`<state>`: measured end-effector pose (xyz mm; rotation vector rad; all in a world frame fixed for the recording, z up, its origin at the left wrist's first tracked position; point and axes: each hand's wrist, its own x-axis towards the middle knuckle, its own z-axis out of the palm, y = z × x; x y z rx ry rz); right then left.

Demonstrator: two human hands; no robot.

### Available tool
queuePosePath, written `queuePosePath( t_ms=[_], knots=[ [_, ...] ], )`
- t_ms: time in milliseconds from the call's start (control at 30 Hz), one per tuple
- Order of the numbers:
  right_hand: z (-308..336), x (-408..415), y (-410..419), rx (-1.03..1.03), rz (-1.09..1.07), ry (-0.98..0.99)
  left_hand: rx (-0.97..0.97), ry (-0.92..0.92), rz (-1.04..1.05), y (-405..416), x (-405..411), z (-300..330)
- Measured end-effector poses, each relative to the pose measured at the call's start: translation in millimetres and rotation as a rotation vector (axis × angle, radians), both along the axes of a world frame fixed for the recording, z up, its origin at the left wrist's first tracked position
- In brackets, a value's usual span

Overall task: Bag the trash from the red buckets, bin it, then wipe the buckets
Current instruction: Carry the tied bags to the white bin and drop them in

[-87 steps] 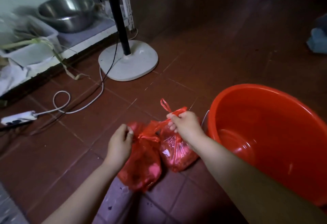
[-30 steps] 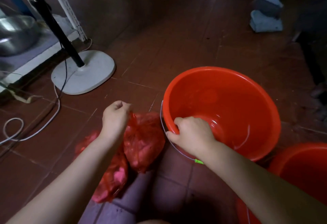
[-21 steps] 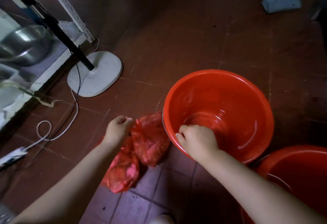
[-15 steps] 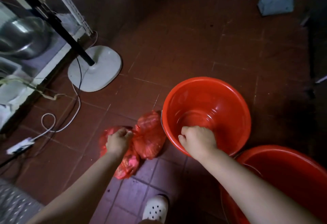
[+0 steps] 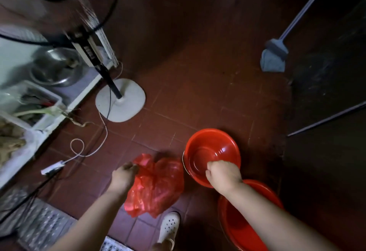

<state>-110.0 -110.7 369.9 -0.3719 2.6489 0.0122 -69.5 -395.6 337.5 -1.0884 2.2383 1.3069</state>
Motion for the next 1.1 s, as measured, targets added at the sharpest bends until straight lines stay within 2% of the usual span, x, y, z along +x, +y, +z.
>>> queuePosePath(
  t_ms=[200,433,600,700,967,1100],
  knots=[
    [82,-12,0,-0.003,-0.013,0.074,-0.098,0.064,-0.184,11,-27,98],
    [123,-53,14,-0.023,-0.048,0.091,-0.205,0.084,-0.291,19,-63,159],
    [146,-95,21,-0.048,-0.086,0.112,-0.205,0.110,-0.297,24,-95,196],
    [154,-131,14,-0.086,-0.115,0.092,-0.191,0.180,-0.279,22,-122,207],
    [144,-233,-36,-0.145,-0.217,0.124,-0.145,0.317,-0.430,-3,-235,200],
    [140,-286,-58,-0.165,-0.331,0.111,-0.044,0.280,-0.558,-20,-304,192]
  ],
)
